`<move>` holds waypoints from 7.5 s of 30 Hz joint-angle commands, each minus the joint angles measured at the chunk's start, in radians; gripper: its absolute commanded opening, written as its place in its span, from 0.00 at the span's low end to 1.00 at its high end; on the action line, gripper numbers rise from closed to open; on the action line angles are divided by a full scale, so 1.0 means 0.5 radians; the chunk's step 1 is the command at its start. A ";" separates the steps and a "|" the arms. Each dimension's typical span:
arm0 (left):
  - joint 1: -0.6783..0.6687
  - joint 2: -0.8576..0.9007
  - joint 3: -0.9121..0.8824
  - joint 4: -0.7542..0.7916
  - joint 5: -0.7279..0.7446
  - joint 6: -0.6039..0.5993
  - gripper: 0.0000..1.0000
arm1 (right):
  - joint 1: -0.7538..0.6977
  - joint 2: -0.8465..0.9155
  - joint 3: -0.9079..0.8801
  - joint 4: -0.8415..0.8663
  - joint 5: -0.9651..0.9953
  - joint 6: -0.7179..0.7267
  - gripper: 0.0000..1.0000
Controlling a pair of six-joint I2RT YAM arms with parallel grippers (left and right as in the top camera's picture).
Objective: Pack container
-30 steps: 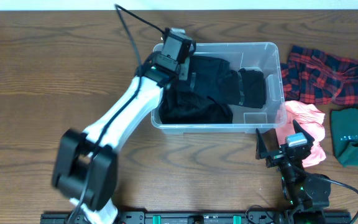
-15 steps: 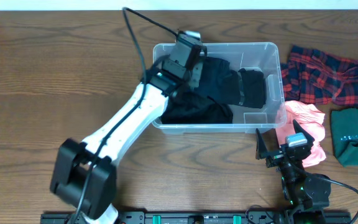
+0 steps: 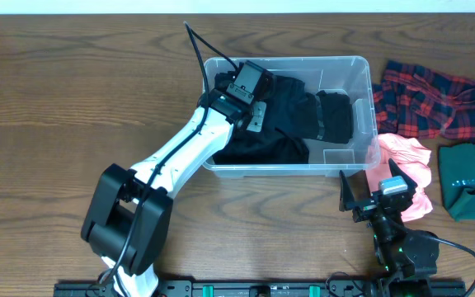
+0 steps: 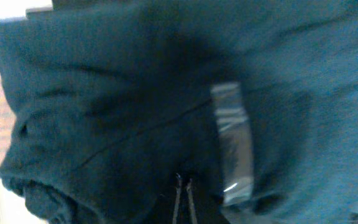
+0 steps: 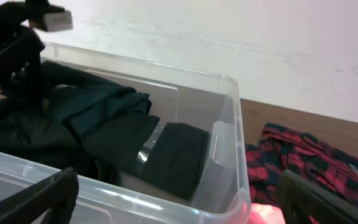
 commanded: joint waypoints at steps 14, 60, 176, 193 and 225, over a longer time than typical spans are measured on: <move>-0.175 -0.201 0.007 0.484 0.080 -0.034 0.06 | -0.021 -0.011 -0.004 -0.006 0.012 -0.018 0.99; 1.459 -0.472 0.011 -0.049 -0.582 0.005 0.98 | -0.021 -0.011 -0.004 -0.006 0.012 -0.018 0.99; 1.707 -0.472 0.011 -0.049 -0.582 0.005 0.98 | -0.600 2.412 2.319 -1.948 0.292 0.543 0.99; 1.707 -0.472 0.011 -0.049 -0.581 0.005 0.98 | -0.921 3.046 2.318 -1.901 0.161 0.250 0.99; 1.707 -0.472 0.011 -0.049 -0.582 0.005 0.98 | -1.060 3.524 1.740 -1.272 0.153 0.214 0.99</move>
